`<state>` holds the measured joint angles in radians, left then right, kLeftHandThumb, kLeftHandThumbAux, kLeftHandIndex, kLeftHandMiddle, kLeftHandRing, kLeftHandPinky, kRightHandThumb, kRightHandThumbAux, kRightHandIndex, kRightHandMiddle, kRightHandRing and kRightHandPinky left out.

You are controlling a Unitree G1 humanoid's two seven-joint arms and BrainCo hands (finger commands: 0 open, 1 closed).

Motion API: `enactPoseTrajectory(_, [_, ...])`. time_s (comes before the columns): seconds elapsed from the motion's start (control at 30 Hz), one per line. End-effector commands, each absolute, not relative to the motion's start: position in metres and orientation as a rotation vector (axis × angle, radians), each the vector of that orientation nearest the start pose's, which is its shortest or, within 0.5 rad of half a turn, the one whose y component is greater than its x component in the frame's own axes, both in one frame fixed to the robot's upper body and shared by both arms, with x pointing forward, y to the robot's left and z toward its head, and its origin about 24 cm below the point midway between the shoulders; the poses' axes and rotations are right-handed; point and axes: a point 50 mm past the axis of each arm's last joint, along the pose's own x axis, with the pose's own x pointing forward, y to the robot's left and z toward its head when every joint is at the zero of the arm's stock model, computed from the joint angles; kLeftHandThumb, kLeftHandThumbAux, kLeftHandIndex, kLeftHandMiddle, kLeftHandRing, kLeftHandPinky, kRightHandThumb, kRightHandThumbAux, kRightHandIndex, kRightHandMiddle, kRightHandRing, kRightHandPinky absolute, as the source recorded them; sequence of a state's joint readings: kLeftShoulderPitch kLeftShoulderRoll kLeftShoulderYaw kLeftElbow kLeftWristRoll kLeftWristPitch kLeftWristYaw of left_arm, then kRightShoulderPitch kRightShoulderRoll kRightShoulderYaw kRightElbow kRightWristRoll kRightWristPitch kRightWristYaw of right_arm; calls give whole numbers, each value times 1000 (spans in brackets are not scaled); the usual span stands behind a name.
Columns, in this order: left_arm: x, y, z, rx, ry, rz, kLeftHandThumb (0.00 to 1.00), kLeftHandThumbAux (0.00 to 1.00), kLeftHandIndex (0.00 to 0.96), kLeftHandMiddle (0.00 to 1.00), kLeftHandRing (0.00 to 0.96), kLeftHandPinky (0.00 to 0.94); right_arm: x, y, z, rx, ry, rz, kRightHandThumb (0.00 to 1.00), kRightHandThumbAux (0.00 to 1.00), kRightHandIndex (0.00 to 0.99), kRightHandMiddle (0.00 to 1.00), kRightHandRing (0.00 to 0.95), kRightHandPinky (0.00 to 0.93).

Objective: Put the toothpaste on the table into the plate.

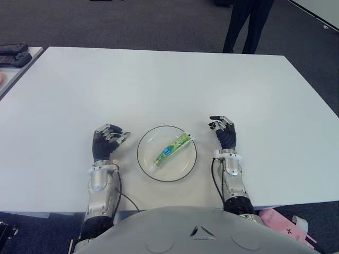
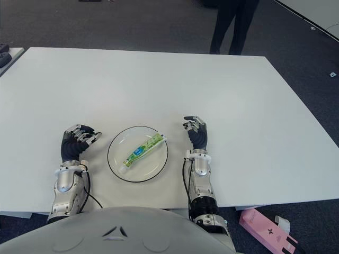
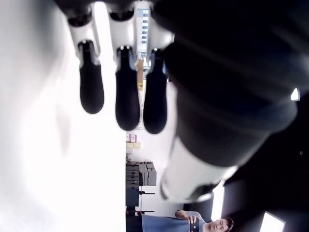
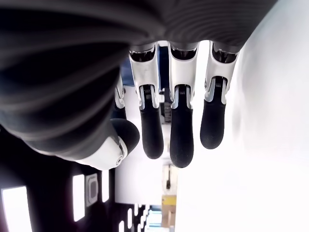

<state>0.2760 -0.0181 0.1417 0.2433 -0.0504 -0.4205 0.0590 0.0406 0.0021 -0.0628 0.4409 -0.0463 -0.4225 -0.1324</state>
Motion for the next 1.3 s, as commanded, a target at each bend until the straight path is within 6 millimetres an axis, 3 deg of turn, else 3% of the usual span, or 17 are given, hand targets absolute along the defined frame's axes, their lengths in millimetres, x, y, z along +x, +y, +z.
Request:
enactPoseTrajectory(0.03, [162,197,-44,-35,166,306,9,998,563,541,542,521,209,-176,-47,-45,182,-189,708,728,428,488,493,487])
enactPoseTrajectory(1.3, [159,197,-42,-24,171,286,5,998,573,557,564,540,205,-170,-36,-158,183,-33,712,732,428,489,483,477])
